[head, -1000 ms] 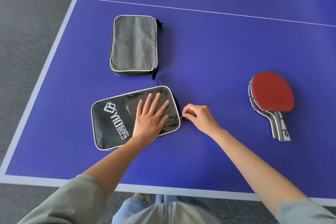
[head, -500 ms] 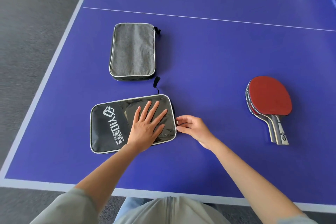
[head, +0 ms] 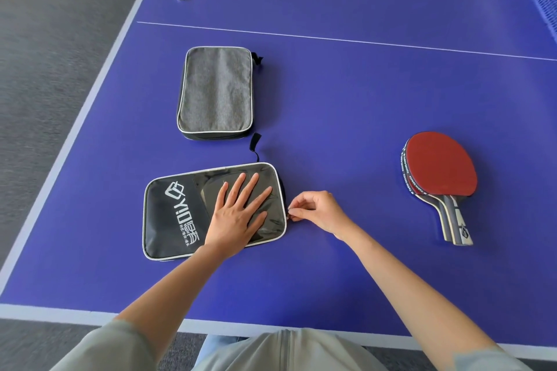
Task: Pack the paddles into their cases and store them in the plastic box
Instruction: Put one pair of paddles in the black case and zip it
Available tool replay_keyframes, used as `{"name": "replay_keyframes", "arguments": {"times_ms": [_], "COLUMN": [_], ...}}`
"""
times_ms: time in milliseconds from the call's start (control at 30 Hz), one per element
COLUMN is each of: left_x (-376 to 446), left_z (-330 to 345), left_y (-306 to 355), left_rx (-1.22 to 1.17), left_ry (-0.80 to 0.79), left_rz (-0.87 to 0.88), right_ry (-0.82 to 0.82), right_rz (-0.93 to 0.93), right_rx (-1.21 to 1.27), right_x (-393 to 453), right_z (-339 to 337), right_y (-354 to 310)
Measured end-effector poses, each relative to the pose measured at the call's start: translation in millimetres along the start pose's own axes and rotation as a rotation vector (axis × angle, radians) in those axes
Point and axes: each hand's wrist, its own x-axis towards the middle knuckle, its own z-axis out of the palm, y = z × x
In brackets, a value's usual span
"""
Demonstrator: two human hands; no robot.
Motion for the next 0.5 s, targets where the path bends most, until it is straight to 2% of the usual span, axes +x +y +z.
{"name": "replay_keyframes", "arguments": {"times_ms": [133, 367, 467, 500], "left_x": [-1, -6, -10, -10], "left_z": [0, 1, -1, -3], "left_y": [0, 2, -4, -4], "left_rx": [0.018, 0.007, -0.044, -0.097], "left_ry": [-0.003, -0.018, -0.030, -0.025], "left_rz": [0.009, 0.090, 0.169, 0.141], "right_ry": [-0.006, 0.160, 0.162, 0.157], "right_rz": [-0.120, -0.176, -0.170, -0.159], "right_rx": [-0.197, -0.086, -0.074, -0.044], "right_x": [4, 30, 35, 32], "right_z": [-9, -12, -9, -7], "right_y": [-3, -19, -21, -19]}}
